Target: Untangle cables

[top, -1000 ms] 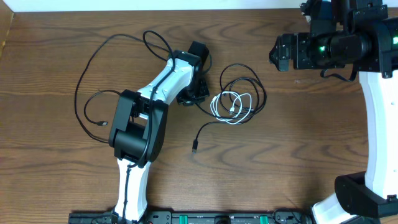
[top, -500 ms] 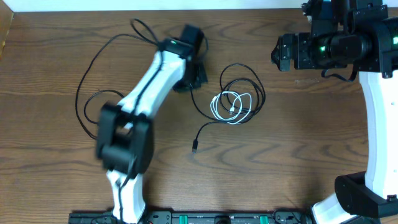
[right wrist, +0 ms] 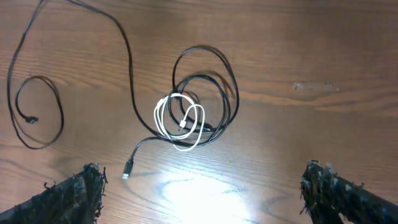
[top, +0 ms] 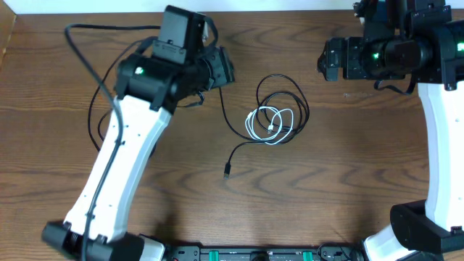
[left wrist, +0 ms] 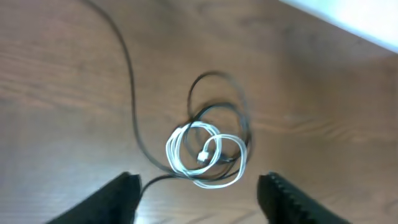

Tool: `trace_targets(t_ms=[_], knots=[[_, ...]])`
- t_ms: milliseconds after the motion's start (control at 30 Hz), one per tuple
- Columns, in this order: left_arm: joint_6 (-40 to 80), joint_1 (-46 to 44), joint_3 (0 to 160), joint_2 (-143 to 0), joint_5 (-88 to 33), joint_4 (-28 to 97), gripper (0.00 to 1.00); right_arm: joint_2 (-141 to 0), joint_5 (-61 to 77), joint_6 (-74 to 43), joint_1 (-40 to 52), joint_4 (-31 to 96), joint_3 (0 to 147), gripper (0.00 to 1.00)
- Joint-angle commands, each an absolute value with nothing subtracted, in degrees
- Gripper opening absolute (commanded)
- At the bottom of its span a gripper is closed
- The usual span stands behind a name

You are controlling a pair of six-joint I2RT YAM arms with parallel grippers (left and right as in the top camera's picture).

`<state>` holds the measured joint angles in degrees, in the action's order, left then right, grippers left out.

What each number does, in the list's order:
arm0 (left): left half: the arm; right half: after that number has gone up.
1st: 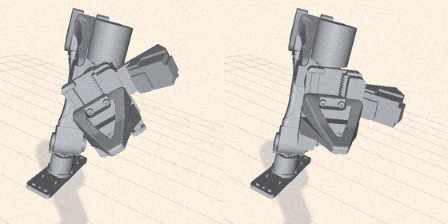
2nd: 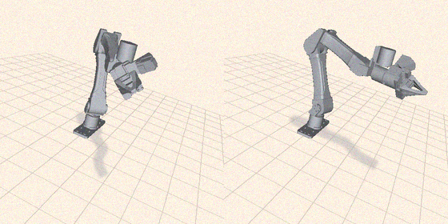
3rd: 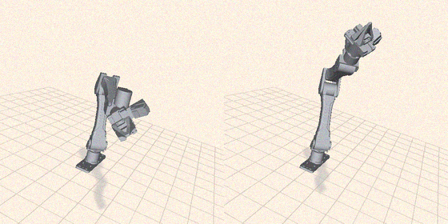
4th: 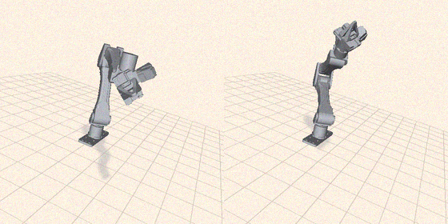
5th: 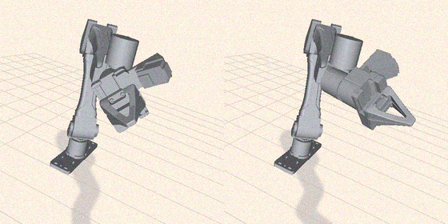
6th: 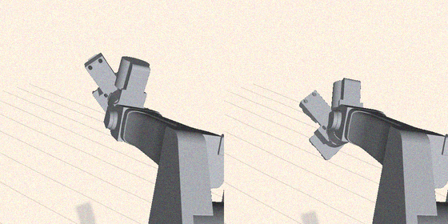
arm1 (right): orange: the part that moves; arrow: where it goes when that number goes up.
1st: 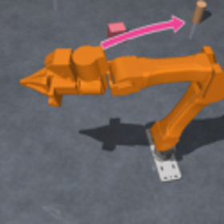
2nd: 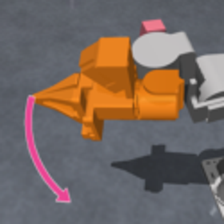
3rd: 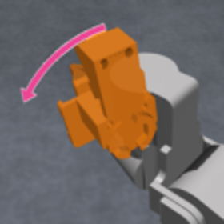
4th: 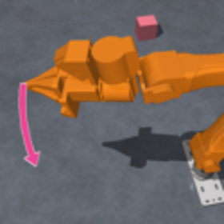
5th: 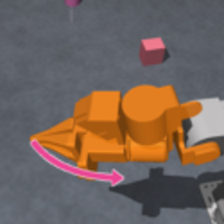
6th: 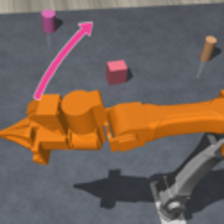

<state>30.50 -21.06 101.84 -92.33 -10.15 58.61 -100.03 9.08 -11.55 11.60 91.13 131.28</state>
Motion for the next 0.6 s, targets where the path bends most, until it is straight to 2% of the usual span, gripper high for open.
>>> trace_targets(t_ms=[0, 400, 567], knots=[[32.45, -21.12, 98.83, -96.68, -9.65, 59.99, 0.71, -100.62, 8.49, -12.43, 11.66, 91.26, 130.32, 0.99], [50.48, -24.45, 96.68, -111.18, -9.1, 60.69, 0.72, -100.64, 8.49, -12.86, 11.7, 91.09, 130.28, 0.99], [54.78, -25.8, 96.68, -116.71, -4.25, 59.72, 0.72, -100.64, 8.47, -12.82, 11.7, 90.96, 130.26, 0.99]])
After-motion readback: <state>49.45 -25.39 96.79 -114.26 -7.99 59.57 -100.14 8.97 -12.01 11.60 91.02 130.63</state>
